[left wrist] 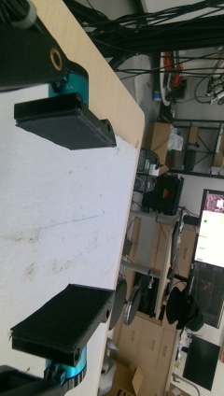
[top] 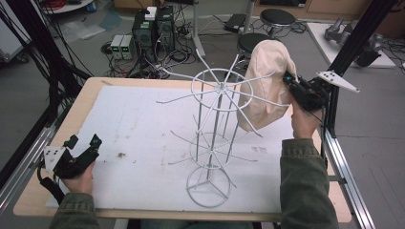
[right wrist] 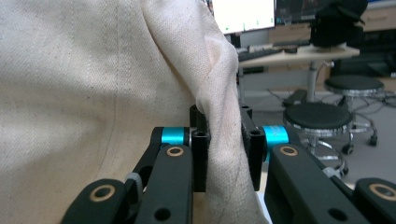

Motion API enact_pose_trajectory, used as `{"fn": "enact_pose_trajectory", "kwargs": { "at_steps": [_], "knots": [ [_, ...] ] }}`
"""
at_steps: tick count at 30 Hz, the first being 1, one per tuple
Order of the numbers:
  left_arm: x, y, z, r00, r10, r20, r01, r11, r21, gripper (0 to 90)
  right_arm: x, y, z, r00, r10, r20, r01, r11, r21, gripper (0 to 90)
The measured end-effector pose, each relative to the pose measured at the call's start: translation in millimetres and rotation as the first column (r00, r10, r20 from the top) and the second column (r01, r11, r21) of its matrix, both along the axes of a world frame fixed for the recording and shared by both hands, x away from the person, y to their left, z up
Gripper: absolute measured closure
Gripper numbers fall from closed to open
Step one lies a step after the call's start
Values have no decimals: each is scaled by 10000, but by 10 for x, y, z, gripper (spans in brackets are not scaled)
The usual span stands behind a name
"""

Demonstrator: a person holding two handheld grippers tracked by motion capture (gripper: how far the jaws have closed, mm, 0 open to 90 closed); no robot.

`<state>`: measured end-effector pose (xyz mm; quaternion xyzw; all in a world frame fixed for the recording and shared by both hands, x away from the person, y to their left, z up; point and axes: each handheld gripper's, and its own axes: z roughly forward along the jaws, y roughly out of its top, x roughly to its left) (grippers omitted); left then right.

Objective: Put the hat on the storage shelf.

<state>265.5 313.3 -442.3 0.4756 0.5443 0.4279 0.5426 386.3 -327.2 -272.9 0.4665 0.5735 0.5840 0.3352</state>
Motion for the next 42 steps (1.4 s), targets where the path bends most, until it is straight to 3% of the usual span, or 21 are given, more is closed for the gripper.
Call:
{"fn": "enact_pose_trajectory", "kwargs": {
  "at_steps": [9,13,16,23,34,42],
  "knots": [
    [-12,7,4,10000,51,-24,-51,10000,25,226,-328,-73,299,9946,148,1024,-146,9999,-35,789],
    [-12,8,4,10000,49,-16,-49,10000,17,226,-391,-104,339,9927,110,1201,-105,9999,-45,788],
    [-11,8,3,10000,73,-17,-73,10000,-3,226,-468,-153,366,9901,275,1374,-319,9990,301,787],
    [-13,10,2,10000,69,-9,-69,10000,-25,226,-590,-189,411,9845,329,1724,-416,9980,475,787],
    [-11,9,2,10000,78,-36,-78,10000,-14,226,-802,-266,537,9716,552,2301,-728,9950,685,784],
    [-11,7,3,10000,74,-30,-74,10000,-13,226,-926,-216,641,9564,861,2791,-1061,9927,572,781]
  ]
}}
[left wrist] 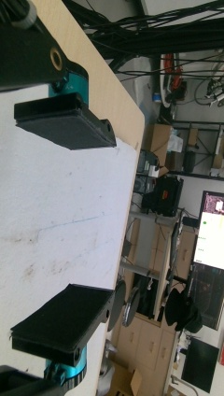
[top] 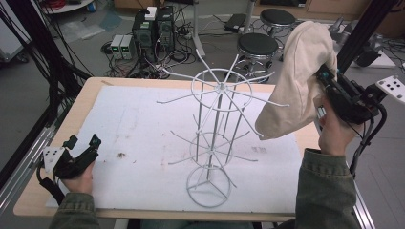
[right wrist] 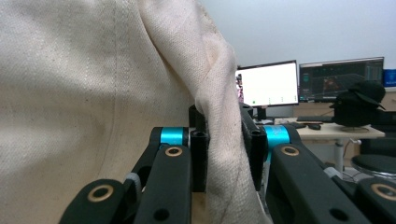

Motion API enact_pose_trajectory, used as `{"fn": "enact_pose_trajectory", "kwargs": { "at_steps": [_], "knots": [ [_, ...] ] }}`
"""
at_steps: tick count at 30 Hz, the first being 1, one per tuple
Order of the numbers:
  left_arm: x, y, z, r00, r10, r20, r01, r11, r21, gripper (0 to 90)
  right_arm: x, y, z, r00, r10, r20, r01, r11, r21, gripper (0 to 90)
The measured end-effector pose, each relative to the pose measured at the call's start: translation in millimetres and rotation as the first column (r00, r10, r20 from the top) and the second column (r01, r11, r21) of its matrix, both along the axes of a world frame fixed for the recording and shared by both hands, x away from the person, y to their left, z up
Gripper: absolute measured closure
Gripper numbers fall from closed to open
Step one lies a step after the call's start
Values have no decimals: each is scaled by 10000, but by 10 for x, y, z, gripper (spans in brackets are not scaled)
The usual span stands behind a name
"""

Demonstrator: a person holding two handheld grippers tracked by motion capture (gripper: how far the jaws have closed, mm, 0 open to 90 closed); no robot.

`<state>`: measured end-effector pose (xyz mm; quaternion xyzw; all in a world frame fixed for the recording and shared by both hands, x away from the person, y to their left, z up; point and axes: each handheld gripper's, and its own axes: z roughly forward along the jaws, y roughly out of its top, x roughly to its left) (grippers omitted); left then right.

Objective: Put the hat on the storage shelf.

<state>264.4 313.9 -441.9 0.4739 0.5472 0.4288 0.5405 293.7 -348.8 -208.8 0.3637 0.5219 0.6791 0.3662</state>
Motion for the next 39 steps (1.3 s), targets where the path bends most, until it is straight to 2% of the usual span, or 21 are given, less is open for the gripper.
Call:
{"fn": "enact_pose_trajectory", "kwargs": {
  "at_steps": [11,22,32,39],
  "knots": [
    [5,-1,-1,10000,28,19,-28,10000,-33,226,-12,62,97,9984,461,326,-459,9989,-60,778],
    [9,1,-1,10000,2,20,-2,10000,-30,227,69,172,208,9974,550,459,-533,9979,-379,776],
    [11,-1,-1,10000,12,22,-12,10000,-31,227,84,347,322,9893,1153,892,-1088,9912,-755,769],
    [12,-1,-1,10000,-1,-20,1,10000,-6,227,129,447,337,9858,1446,857,-1371,9867,-873,767]
  ]
}}
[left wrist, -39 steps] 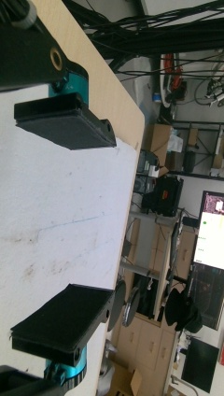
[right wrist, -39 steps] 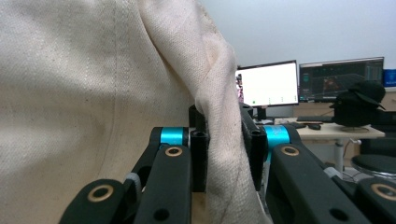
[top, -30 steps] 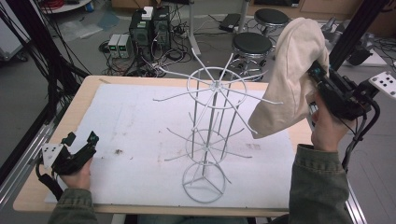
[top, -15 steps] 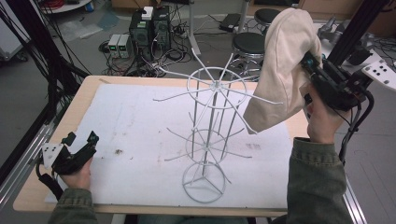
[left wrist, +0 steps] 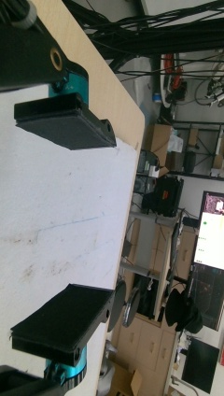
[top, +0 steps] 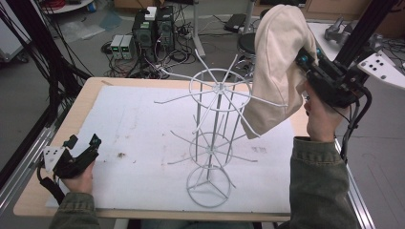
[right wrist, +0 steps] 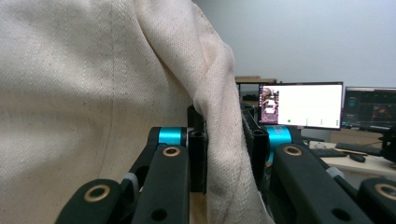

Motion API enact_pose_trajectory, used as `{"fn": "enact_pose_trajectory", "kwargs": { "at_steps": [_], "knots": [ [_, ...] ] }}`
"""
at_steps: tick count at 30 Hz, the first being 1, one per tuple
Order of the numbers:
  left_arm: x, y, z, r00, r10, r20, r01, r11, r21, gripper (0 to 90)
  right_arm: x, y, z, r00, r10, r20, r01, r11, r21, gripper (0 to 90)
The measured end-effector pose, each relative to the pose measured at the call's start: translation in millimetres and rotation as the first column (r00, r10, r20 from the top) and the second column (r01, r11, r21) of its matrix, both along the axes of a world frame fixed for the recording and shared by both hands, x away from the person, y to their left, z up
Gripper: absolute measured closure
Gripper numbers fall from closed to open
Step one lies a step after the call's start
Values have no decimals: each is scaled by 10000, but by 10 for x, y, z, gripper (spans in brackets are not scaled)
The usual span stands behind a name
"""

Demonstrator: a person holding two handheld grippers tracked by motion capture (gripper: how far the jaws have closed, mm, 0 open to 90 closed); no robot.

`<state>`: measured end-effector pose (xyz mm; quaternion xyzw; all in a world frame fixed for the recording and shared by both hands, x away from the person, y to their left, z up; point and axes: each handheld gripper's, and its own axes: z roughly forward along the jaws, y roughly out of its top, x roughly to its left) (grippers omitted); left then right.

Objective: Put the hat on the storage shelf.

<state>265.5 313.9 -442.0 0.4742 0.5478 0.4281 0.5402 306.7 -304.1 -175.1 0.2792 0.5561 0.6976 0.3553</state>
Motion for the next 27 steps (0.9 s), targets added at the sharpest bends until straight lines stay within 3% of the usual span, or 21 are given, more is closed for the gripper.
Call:
{"fn": "enact_pose_trajectory", "kwargs": {
  "at_steps": [20,27],
  "knots": [
    [-5,-1,2,10000,0,51,0,10000,-2,227,34,147,2,9996,274,-66,-276,9988,-397,765],
    [-5,-1,2,10000,20,53,-20,10000,-2,227,61,206,-66,9983,441,-380,-468,9963,-725,766]
  ]
}}
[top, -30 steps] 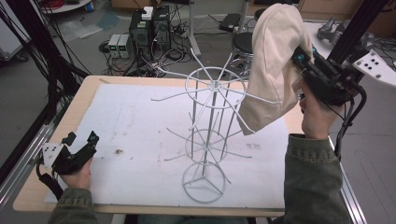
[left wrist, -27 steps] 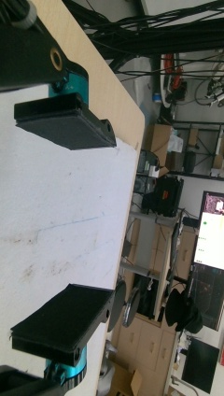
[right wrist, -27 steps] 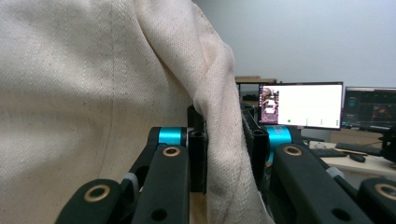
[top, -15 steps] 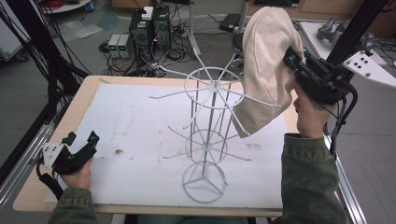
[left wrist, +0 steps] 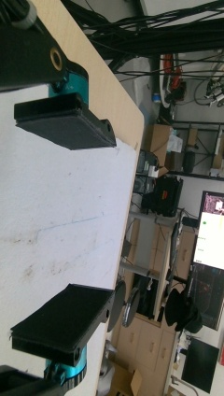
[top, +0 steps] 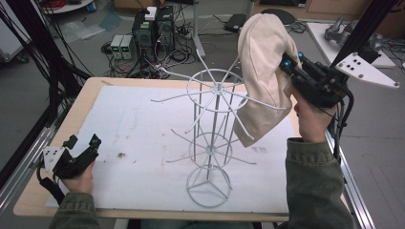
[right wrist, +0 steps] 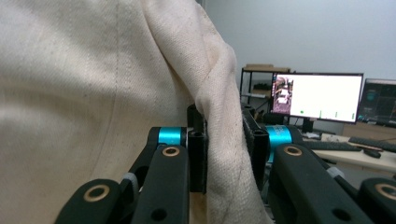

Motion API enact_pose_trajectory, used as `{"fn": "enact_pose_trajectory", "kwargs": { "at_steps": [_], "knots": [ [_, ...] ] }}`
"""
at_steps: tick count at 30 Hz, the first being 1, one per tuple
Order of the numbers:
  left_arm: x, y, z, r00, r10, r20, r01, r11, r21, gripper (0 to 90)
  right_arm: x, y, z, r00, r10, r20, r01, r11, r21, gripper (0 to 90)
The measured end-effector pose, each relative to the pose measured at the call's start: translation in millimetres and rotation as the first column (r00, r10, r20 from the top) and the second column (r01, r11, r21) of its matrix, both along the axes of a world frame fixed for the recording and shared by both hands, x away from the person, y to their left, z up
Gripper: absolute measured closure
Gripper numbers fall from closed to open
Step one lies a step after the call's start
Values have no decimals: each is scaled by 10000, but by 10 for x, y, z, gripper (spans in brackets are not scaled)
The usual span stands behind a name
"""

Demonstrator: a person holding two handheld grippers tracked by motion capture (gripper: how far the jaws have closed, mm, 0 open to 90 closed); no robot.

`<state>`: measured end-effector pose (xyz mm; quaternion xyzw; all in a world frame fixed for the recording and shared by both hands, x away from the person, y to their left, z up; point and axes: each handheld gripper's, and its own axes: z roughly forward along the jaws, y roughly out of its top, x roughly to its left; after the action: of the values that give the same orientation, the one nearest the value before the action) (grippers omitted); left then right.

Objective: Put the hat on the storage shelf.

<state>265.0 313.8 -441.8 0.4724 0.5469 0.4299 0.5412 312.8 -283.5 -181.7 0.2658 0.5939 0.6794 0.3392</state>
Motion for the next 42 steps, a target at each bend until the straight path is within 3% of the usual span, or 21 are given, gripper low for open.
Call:
{"fn": "enact_pose_trajectory", "kwargs": {
  "at_steps": [10,20,24,26,29,35,42],
  "knots": [
    [-2,2,-1,10000,34,-22,-34,10000,7,227,75,33,-163,9968,485,-641,-506,9982,-310,737],
    [-4,6,-1,10000,35,-24,-35,10000,27,227,85,-36,-202,9946,634,-828,-631,9980,57,625],
    [-5,6,-1,10000,27,-14,-27,10000,19,227,85,-35,-215,9925,773,-950,-764,9970,133,556],
    [-5,7,-1,10000,34,-20,-34,10000,29,227,91,-36,-233,9932,780,-861,-770,9969,150,466],
    [-4,7,-1,10000,22,-12,-22,10000,27,227,94,-46,-252,9914,931,-921,-918,9956,186,436],
    [-7,9,0,10000,16,8,-16,10000,18,227,85,-128,-265,9906,1076,-849,-1016,9922,726,377],
    [-7,7,1,10000,16,5,-16,10000,20,227,80,-238,-263,9927,701,-982,-574,9903,1266,323]
  ]
}}
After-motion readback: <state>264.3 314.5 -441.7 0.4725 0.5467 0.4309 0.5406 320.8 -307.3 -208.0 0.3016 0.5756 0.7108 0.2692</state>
